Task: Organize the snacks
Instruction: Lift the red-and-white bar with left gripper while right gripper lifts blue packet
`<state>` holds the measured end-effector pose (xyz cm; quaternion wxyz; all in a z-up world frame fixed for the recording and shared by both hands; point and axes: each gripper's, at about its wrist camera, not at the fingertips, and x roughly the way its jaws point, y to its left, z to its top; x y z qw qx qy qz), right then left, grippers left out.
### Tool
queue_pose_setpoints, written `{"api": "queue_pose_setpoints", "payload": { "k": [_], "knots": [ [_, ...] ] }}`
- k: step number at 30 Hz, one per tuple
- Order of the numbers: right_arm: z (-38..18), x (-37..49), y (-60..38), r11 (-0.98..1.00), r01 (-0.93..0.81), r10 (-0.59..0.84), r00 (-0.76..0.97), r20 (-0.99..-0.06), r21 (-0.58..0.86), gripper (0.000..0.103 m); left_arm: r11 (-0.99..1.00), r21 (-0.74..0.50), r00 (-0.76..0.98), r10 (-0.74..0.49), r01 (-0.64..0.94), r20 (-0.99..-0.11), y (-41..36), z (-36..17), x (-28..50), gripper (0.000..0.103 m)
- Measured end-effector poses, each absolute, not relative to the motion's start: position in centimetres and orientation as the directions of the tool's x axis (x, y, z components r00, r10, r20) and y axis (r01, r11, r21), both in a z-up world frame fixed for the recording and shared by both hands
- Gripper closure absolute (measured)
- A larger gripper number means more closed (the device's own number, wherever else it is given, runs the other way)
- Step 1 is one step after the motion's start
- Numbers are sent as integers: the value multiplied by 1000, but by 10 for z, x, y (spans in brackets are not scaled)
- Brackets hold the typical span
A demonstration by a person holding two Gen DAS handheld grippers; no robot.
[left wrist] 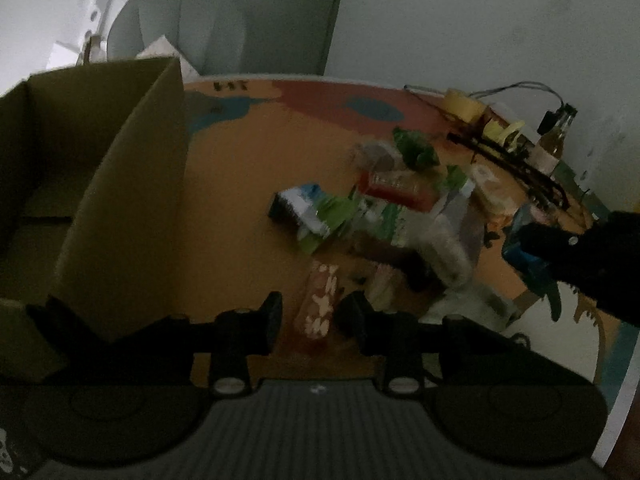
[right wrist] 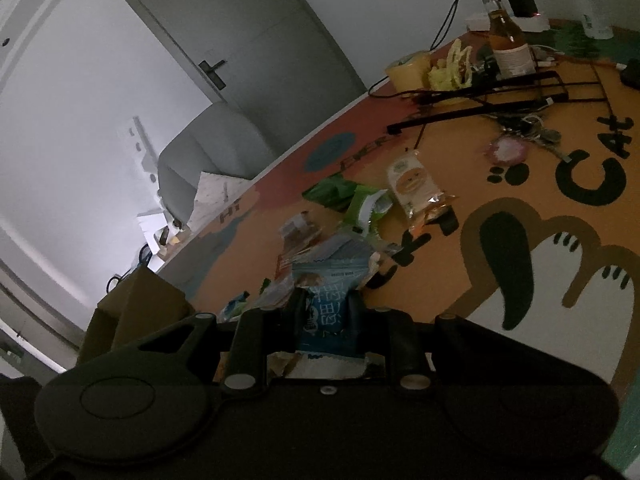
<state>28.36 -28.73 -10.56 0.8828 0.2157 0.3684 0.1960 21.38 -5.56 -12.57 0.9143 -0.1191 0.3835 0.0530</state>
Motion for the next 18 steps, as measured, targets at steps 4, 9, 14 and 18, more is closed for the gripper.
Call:
{"api": "queue_pose_setpoints", "payload": {
  "k": [4,9,14,18],
  "knots": [
    [-107,278,-282,825,-200,516,647,-561,528,82,961,-205,711,-12,-186,-703,-51,-126,211,85],
    [-104,273,-276,820,-220,528,645,-552,528,82,966,-200,736,-13,-167,-677,-54,-114,205,86],
    [-97,270,-268,814,-242,541,646,-538,528,82,966,-209,760,-21,-151,-650,-53,-98,202,86],
    [-91,268,-257,811,-266,552,645,-529,522,82,966,-215,780,-23,-144,-626,-48,-84,197,86]
  ]
}}
